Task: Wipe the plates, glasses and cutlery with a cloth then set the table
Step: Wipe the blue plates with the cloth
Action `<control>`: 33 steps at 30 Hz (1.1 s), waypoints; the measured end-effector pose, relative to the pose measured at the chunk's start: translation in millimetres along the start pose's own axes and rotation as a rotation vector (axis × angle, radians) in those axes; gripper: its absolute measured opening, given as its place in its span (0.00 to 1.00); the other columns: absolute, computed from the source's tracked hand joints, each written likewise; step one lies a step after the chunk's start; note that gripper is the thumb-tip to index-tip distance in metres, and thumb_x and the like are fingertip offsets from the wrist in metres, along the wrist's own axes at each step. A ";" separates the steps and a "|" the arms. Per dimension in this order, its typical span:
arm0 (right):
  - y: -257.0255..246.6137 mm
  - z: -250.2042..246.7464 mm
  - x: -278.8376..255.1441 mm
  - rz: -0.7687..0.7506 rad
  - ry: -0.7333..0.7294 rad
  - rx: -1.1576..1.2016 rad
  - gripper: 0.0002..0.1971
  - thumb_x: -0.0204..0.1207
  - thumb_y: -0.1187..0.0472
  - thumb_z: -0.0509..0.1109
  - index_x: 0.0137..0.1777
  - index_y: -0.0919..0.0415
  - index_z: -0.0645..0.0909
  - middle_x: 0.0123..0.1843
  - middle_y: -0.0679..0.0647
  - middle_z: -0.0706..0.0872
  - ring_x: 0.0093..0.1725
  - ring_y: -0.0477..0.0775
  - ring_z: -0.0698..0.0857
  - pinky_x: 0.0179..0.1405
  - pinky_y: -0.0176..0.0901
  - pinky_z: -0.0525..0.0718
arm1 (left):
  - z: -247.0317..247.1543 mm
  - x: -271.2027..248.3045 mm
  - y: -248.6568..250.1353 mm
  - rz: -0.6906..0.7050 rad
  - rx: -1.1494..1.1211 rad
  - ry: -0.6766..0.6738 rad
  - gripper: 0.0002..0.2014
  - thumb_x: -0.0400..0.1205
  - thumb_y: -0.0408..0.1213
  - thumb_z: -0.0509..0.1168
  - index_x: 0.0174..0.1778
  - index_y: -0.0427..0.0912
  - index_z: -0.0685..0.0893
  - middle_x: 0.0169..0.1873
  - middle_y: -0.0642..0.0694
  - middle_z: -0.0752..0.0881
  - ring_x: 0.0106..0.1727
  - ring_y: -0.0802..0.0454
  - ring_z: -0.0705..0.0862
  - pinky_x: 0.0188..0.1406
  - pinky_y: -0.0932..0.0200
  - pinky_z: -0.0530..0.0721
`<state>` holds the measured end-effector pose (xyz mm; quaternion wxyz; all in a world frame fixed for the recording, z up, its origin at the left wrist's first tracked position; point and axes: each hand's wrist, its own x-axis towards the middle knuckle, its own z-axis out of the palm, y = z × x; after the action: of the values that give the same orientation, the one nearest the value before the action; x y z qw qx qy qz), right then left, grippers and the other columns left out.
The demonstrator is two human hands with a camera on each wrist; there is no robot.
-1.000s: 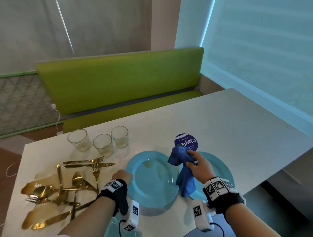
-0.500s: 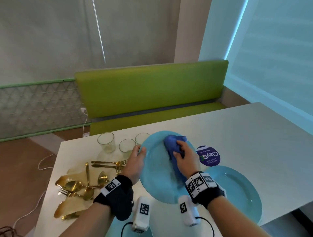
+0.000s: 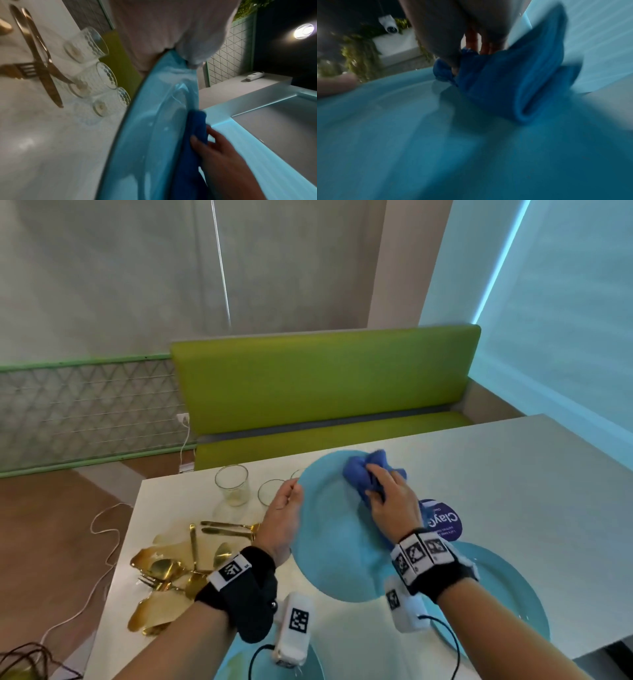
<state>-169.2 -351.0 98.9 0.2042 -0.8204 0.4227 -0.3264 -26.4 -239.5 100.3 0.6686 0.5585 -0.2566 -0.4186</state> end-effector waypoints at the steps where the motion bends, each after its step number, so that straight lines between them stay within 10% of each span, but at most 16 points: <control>1: -13.5 6.1 1.6 -0.066 0.015 0.025 0.20 0.70 0.68 0.66 0.63 0.65 0.82 0.51 0.68 0.85 0.50 0.68 0.85 0.54 0.48 0.76 | 5.1 0.9 -1.8 -0.008 -0.029 -0.005 0.11 0.88 0.38 0.51 0.48 0.46 0.78 0.39 0.50 0.87 0.35 0.59 0.86 0.36 0.63 0.86; 9: -1.1 16.7 -70.1 -0.422 -0.389 0.068 0.21 0.63 0.64 0.58 0.55 0.47 0.79 0.41 0.57 0.86 0.45 0.48 0.79 0.45 0.40 0.80 | -15.0 8.5 10.6 0.059 -0.103 0.105 0.14 0.89 0.39 0.49 0.45 0.48 0.79 0.43 0.48 0.86 0.44 0.49 0.83 0.50 0.49 0.82; 16: -7.9 10.5 1.5 -0.004 0.014 0.014 0.25 0.75 0.67 0.66 0.73 0.59 0.73 0.57 0.68 0.79 0.57 0.67 0.80 0.59 0.50 0.73 | 0.1 5.4 3.9 0.064 -0.027 -0.039 0.13 0.88 0.40 0.48 0.45 0.45 0.77 0.39 0.52 0.87 0.37 0.59 0.84 0.39 0.64 0.85; 24: 4.1 34.1 -76.4 -0.542 -0.357 0.003 0.22 0.71 0.64 0.60 0.64 0.46 0.76 0.42 0.49 0.73 0.38 0.44 0.70 0.37 0.32 0.72 | -10.4 11.0 9.6 0.056 -0.093 0.042 0.13 0.89 0.41 0.48 0.49 0.47 0.78 0.47 0.45 0.86 0.47 0.48 0.84 0.50 0.50 0.83; 30: 26.5 0.1 -2.6 -0.042 0.075 -0.036 0.26 0.69 0.67 0.62 0.69 0.66 0.77 0.42 0.72 0.79 0.36 0.67 0.79 0.35 0.51 0.82 | -6.6 4.4 2.8 -0.015 -0.065 -0.030 0.12 0.88 0.43 0.49 0.45 0.47 0.75 0.39 0.55 0.87 0.39 0.55 0.83 0.40 0.57 0.82; 33: -4.5 17.0 -2.1 -0.090 0.055 -0.015 0.27 0.69 0.68 0.61 0.71 0.65 0.76 0.44 0.71 0.78 0.38 0.65 0.79 0.40 0.47 0.78 | 14.2 -0.3 -4.0 -0.035 -0.064 -0.087 0.12 0.88 0.41 0.49 0.42 0.45 0.73 0.37 0.51 0.85 0.35 0.58 0.84 0.38 0.62 0.84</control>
<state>-155.6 -345.8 88.9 0.1714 -0.8308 0.3934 -0.3545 -39.2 -246.9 100.0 0.6669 0.5225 -0.2620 -0.4622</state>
